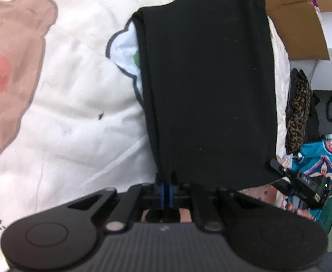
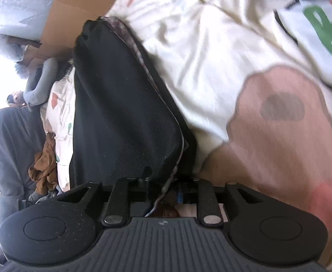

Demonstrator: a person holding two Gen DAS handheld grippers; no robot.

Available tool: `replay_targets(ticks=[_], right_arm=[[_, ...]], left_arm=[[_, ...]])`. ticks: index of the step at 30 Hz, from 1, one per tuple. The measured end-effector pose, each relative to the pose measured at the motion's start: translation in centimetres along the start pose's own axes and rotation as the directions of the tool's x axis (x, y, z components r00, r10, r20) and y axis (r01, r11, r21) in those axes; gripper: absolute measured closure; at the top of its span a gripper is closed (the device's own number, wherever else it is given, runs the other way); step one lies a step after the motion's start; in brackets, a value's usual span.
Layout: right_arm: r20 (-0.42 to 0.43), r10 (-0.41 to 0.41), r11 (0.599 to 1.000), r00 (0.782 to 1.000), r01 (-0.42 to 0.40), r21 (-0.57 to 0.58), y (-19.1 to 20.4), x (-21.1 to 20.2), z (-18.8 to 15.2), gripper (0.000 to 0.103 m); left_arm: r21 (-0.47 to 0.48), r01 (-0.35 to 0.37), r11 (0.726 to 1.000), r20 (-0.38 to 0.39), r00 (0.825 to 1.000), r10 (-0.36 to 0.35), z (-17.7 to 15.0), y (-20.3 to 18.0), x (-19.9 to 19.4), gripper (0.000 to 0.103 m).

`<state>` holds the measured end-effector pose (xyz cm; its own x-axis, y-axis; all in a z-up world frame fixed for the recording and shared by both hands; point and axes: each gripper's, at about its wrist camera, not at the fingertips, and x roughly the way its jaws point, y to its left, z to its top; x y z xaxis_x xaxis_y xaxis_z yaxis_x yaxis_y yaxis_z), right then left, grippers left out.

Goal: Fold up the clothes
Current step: 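Hold the folded black shorts flat on the duvet with both grippers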

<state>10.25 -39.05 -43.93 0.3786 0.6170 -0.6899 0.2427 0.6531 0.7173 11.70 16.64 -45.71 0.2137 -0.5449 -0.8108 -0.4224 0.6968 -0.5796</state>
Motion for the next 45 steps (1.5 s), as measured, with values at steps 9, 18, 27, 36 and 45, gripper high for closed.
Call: replay_targets(ticks=[9,18,27,36,45], right_arm=[[-0.072,0.026,0.997,0.997,-0.031,-0.069,-0.5,0.7,2.4,0.061],[-0.139,-0.039,0.982,0.99,0.012,-0.19,0.8,-0.6,2.7,0.095],[-0.162,-0.103,0.974,0.981,0.066,-0.218,1.2,-1.2,1.2,0.092],[-0.115,-0.095,0.966,0.989,0.064,-0.25,1.3,-1.2,1.4,0.052],[-0.286,0.037,0.986,0.957,-0.082,-0.145,-0.1,2.5,3.5,0.053]], left_arm=[[0.003,0.007,1.0,0.004,1.0,-0.007,0.3,-0.3,-0.1,0.099],[0.034,-0.007,0.999,0.022,1.0,0.006,0.7,-1.8,-2.3,0.099],[0.052,-0.057,0.997,0.01,0.998,0.057,0.6,-1.5,-1.6,0.099],[0.032,-0.071,0.997,-0.005,0.997,0.071,0.8,-1.5,-0.1,0.099],[0.017,-0.071,0.997,0.002,0.997,0.071,0.9,-2.0,0.2,0.099]])
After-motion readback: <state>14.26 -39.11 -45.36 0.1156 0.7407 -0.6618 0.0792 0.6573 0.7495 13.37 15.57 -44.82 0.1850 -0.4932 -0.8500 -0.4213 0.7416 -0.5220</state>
